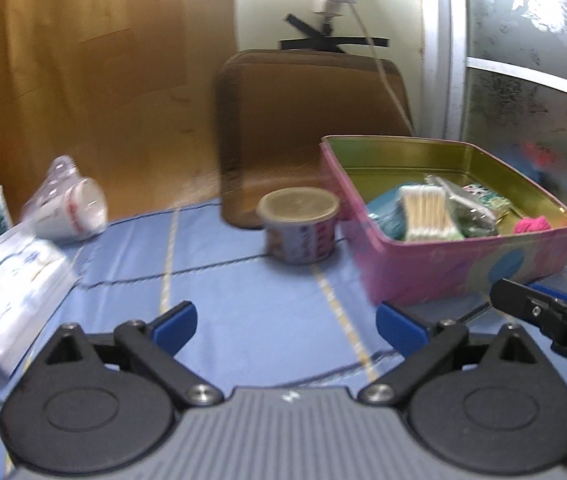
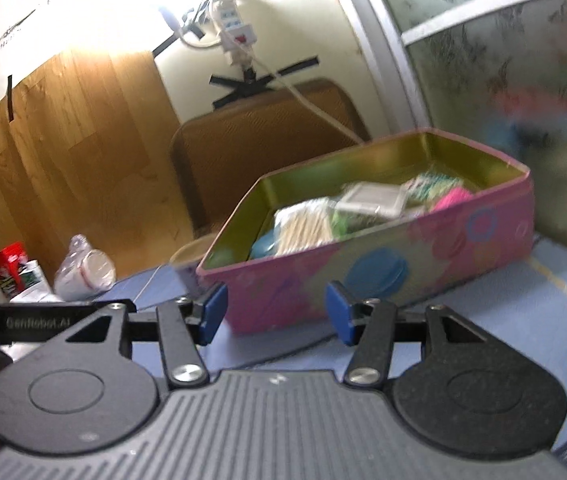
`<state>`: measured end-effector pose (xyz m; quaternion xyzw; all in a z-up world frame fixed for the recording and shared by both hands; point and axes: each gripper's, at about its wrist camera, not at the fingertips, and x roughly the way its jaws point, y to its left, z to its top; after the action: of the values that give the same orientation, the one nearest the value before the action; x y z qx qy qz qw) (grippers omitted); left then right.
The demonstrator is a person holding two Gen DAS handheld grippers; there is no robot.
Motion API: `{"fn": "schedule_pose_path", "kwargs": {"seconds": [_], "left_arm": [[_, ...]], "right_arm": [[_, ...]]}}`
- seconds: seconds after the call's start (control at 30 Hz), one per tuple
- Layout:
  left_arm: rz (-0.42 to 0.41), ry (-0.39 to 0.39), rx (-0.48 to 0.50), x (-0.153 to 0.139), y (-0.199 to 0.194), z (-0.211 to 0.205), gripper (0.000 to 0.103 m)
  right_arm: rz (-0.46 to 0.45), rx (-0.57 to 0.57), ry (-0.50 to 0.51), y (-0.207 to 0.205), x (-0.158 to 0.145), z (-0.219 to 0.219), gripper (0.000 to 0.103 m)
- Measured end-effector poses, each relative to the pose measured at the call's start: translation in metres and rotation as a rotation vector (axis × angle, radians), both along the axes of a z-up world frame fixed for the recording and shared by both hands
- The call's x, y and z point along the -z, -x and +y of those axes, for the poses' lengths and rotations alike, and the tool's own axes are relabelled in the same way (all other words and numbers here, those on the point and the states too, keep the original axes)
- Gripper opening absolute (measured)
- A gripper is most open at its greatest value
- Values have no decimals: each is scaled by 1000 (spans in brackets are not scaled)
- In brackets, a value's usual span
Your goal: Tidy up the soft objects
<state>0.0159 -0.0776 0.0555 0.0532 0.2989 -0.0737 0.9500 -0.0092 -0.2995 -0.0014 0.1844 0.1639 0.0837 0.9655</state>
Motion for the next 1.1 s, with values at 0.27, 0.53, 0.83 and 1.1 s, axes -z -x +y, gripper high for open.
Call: {"fn": "schedule_pose_path", "kwargs": {"seconds": [0.27, 0.53, 0.83, 1.1], "left_arm": [[-6, 13, -60, 2, 21, 32, 103], [23, 9, -82, 10, 27, 43, 103], [8, -20, -111, 11, 30, 47, 103], [-21, -63, -124, 7, 30, 40, 103]], "right_arm": [[15, -37, -2, 12, -3, 30, 69], [-4, -27, -23, 24, -7, 43, 69], [-21, -36, 6, 26, -8, 54, 69], [-37, -16, 6, 26, -9, 48, 69]]}}
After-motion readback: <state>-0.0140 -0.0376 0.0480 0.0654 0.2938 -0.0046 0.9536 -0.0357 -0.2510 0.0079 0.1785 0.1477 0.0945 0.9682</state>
